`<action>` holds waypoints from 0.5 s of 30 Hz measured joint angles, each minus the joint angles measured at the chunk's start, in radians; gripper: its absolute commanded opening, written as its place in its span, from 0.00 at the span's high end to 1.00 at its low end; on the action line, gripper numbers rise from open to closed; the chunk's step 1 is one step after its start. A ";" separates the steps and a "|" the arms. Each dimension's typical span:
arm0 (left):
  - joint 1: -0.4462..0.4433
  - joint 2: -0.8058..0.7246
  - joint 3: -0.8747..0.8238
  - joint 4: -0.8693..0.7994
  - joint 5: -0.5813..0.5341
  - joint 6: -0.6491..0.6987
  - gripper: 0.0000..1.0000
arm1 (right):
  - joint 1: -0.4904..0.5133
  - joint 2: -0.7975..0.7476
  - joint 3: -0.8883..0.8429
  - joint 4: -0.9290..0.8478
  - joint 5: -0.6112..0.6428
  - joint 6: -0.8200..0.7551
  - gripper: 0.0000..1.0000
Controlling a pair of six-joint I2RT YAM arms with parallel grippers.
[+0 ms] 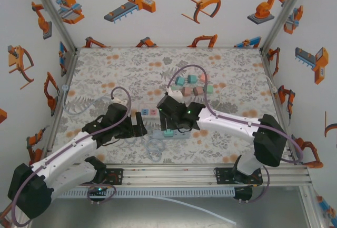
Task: Pull the plug off the socket
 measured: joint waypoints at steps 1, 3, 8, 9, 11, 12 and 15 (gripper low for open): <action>0.000 0.003 -0.004 0.006 0.000 0.000 0.03 | 0.001 0.005 0.000 -0.006 0.000 0.004 0.35; 0.000 0.013 -0.010 0.015 0.000 -0.001 0.03 | 0.005 0.021 0.002 -0.016 -0.001 0.011 0.35; 0.000 0.039 -0.014 0.031 0.000 -0.002 0.03 | 0.014 0.089 0.002 -0.023 -0.010 0.018 0.34; 0.000 0.042 -0.014 0.035 0.001 -0.002 0.03 | 0.015 0.101 0.002 -0.022 -0.013 0.018 0.34; 0.000 0.045 -0.016 0.047 0.001 -0.007 0.03 | 0.015 0.121 0.002 -0.021 -0.017 0.021 0.36; 0.000 0.046 -0.021 0.056 0.002 -0.009 0.03 | 0.015 0.129 0.002 -0.019 -0.019 0.023 0.38; 0.000 0.058 -0.035 0.075 0.007 -0.019 0.03 | 0.016 0.146 0.011 -0.017 -0.022 0.034 0.43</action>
